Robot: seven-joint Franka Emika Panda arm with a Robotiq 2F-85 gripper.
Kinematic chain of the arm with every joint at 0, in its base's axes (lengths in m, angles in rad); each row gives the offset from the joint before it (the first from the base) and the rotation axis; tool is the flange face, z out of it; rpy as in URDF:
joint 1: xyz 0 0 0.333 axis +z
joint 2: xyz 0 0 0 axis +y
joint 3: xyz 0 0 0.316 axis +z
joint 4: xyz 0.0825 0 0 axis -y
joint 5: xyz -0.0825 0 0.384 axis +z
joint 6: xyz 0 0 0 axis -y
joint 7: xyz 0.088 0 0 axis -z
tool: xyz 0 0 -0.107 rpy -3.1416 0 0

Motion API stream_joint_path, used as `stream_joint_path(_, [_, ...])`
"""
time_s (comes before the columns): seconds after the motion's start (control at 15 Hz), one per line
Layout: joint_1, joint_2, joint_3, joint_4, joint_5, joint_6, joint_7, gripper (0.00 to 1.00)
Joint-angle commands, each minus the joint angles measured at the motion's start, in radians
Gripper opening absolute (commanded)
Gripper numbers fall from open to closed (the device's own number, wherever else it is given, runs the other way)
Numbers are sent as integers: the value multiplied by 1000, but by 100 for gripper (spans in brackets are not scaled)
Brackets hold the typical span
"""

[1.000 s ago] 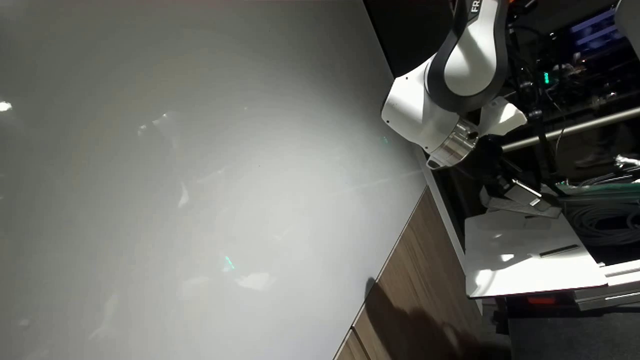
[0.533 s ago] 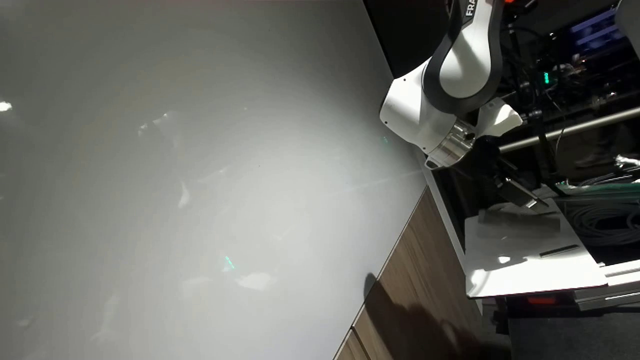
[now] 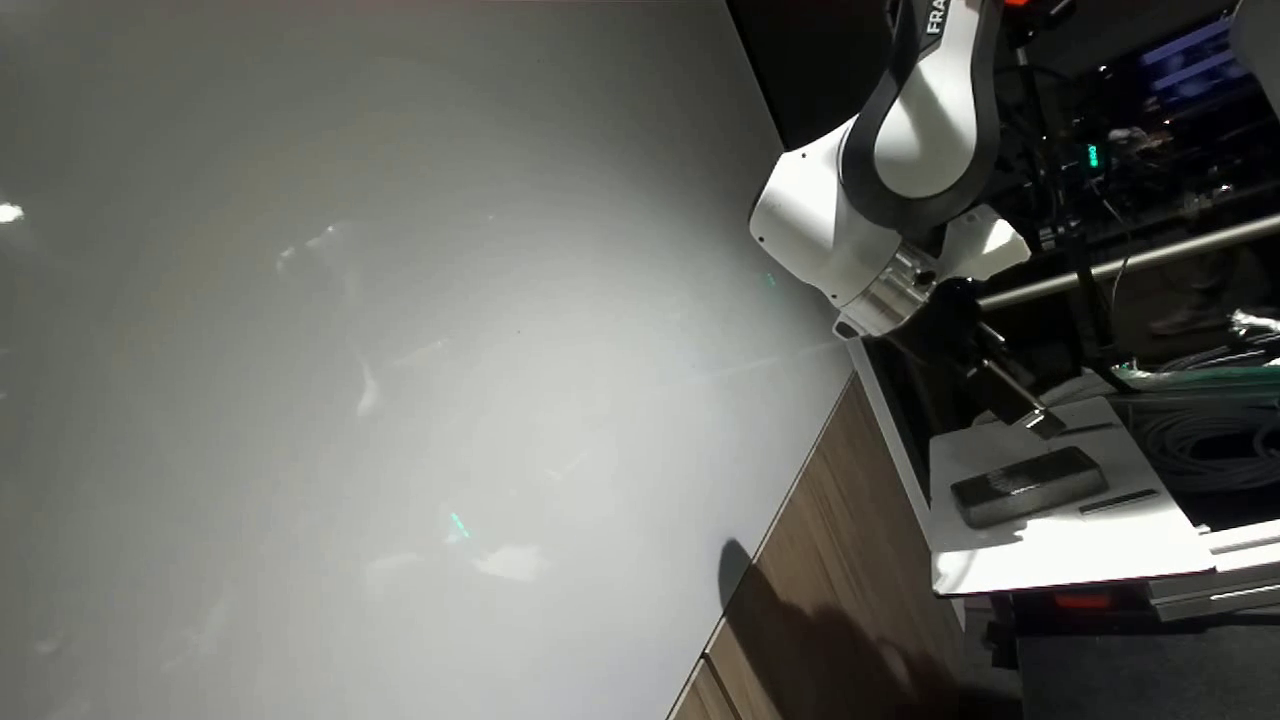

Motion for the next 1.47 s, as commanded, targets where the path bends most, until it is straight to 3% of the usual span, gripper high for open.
stream_joint_path(0.0, [37,-117,47,-43,-32,96,30,100])
stream_joint_path(0.2, [50,-160,81,-81,-79,213,33,100])
stream_joint_path(0.27, [47,-116,94,-29,-112,244,38,100])
stream_joint_path(0.67, [-2,-28,90,-39,-253,451,50,100])
stream_joint_path(1.4, [-1,71,87,-43,-282,439,137,100])
